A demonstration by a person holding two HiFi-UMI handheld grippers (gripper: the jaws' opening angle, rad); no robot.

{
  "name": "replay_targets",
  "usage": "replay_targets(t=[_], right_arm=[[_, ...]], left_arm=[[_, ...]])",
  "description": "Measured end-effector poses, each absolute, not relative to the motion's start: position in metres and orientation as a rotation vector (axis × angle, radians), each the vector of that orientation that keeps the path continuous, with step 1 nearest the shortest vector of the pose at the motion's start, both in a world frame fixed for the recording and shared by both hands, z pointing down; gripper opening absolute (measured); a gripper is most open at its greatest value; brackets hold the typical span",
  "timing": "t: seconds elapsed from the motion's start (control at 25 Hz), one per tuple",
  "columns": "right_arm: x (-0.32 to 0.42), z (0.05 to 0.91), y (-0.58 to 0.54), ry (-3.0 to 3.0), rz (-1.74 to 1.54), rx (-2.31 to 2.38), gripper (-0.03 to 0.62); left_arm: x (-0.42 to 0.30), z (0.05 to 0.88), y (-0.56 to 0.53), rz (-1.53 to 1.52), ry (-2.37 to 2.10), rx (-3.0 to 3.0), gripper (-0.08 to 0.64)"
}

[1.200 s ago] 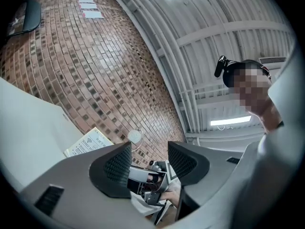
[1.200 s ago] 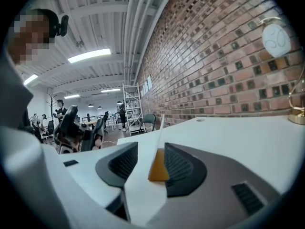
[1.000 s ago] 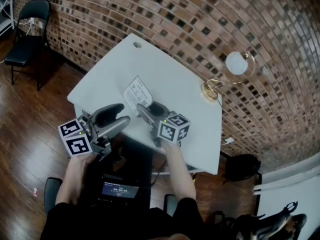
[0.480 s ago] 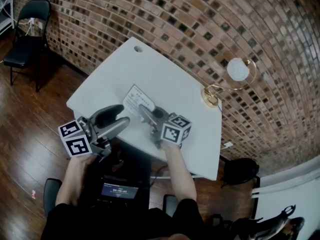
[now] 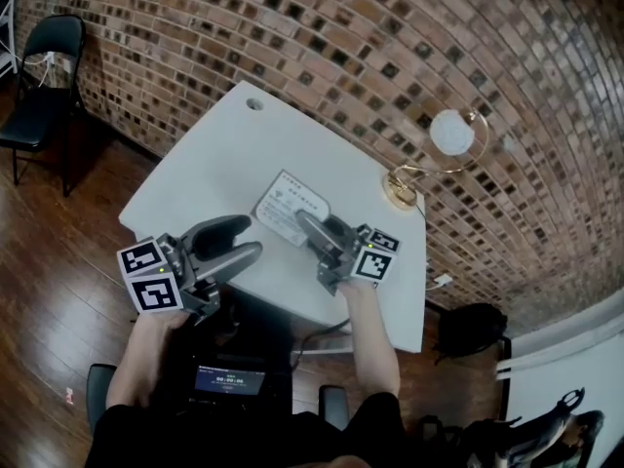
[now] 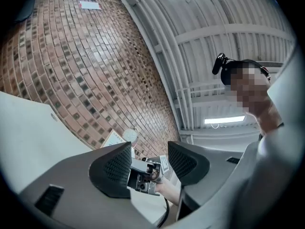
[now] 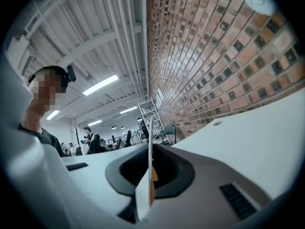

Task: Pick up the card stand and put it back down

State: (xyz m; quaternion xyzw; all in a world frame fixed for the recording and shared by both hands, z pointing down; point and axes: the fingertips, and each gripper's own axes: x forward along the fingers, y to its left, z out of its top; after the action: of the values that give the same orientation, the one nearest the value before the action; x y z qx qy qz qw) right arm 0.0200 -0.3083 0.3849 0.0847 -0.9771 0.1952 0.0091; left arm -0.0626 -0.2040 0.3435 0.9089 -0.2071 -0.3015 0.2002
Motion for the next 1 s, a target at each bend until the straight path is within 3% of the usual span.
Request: replay_targets(t=[0.44,1.0], right_arm=[[0.118,0.326,-0.369,-3.173,0.527,0.327,0.028],[0.157,0.316,-0.486,-3.142,0.406,0.359,0.028]], left_arm=[[0.008,0.318,-0.254,-0.721,-0.350,2.606,0.227],[0.078,0.321,-0.324,-0.550,-0.097,2.607,0.225]])
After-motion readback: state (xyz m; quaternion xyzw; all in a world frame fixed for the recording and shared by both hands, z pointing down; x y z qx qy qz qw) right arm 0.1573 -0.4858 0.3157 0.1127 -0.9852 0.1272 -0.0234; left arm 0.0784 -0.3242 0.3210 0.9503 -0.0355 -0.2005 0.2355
